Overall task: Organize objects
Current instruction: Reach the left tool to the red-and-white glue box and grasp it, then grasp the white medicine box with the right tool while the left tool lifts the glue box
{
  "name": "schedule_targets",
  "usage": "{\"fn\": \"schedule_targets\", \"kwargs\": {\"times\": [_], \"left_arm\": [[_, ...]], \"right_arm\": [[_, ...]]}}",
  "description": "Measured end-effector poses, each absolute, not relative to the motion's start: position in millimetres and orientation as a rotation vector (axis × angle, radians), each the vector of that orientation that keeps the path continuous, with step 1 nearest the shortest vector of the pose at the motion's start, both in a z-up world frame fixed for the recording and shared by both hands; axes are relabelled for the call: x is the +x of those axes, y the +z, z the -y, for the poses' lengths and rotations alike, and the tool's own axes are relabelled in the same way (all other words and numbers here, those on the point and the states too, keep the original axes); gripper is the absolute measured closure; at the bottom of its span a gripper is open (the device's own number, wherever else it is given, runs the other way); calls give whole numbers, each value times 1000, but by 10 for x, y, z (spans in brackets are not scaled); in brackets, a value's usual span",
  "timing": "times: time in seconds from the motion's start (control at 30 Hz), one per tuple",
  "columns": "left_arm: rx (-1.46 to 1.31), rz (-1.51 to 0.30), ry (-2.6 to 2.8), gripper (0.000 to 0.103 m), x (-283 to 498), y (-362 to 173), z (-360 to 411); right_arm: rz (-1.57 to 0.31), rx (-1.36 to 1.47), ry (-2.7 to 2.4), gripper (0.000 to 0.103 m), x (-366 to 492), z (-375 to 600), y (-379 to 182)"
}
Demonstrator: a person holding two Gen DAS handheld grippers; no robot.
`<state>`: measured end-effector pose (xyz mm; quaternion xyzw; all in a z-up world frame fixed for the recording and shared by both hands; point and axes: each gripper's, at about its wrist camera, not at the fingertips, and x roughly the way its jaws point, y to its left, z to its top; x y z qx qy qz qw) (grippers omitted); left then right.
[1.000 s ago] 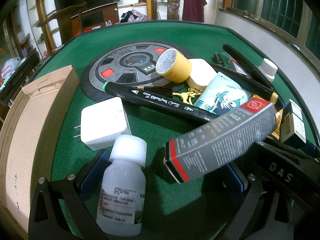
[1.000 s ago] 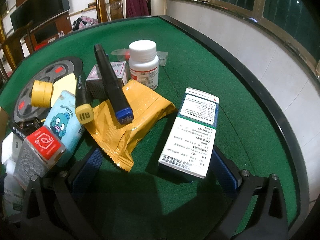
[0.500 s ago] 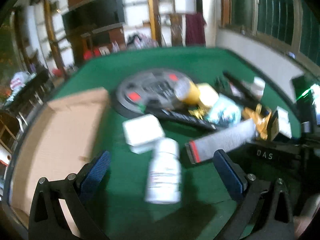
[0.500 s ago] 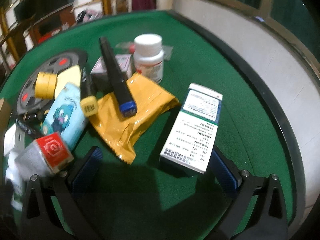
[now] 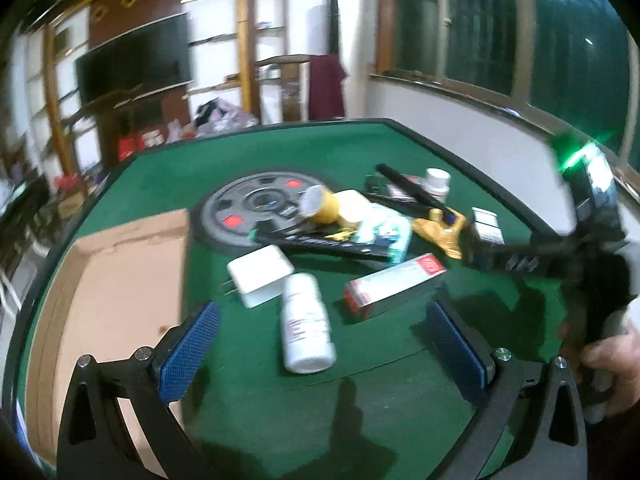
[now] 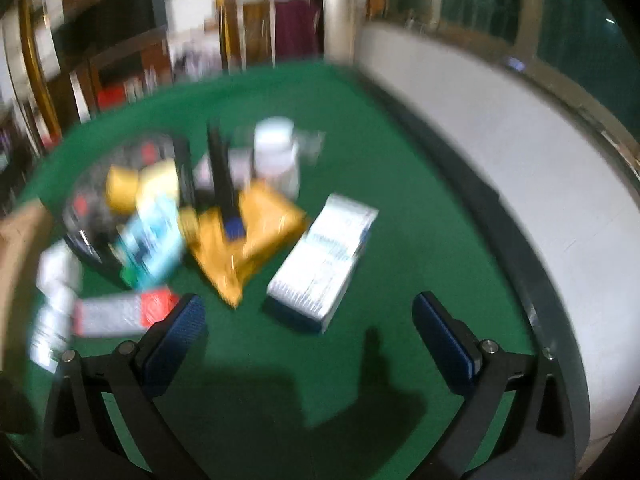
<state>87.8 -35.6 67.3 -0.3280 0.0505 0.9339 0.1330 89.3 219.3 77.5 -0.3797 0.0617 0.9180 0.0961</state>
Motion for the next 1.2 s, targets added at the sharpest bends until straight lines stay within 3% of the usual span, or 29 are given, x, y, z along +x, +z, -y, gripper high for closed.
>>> {"fn": "schedule_targets", "kwargs": {"times": [0.13, 0.2, 0.27, 0.33, 0.7, 0.77, 0.83, 1.03, 1.13, 1.2], "left_arm": [[-926, -264, 2617, 5, 813, 635, 52], [-947, -320, 2563, 15, 752, 589, -99], [-1000, -391, 2501, 37, 649, 508, -246], [-1043, -447, 2462, 46, 555, 433, -343], [-1155, -560, 2354, 47, 207, 127, -584], [-1187, -513, 2327, 70, 231, 139, -583], [-1232, -449, 2279, 80, 274, 151, -572], [-1231, -408, 2294, 78, 418, 149, -608], [-1225, -414, 2339, 64, 403, 152, -654], [-1209, -418, 2350, 63, 438, 156, -667]], "right_arm": [[-288, -978, 2792, 0, 898, -2369, 929], [-352, -1038, 2763, 0, 762, -2486, 839], [-453, -1061, 2778, 0, 668, -2601, 758], [-518, -1046, 2789, 0, 827, -2657, 750], [-504, -979, 2871, 0, 808, -2597, 831], [-509, -971, 2873, 0, 819, -2611, 842], [-517, -957, 2875, 0, 830, -2630, 851], [-536, -926, 2865, 0, 864, -2674, 871], [-540, -936, 2856, 0, 851, -2696, 857], [-550, -943, 2855, 0, 839, -2709, 848]]}}
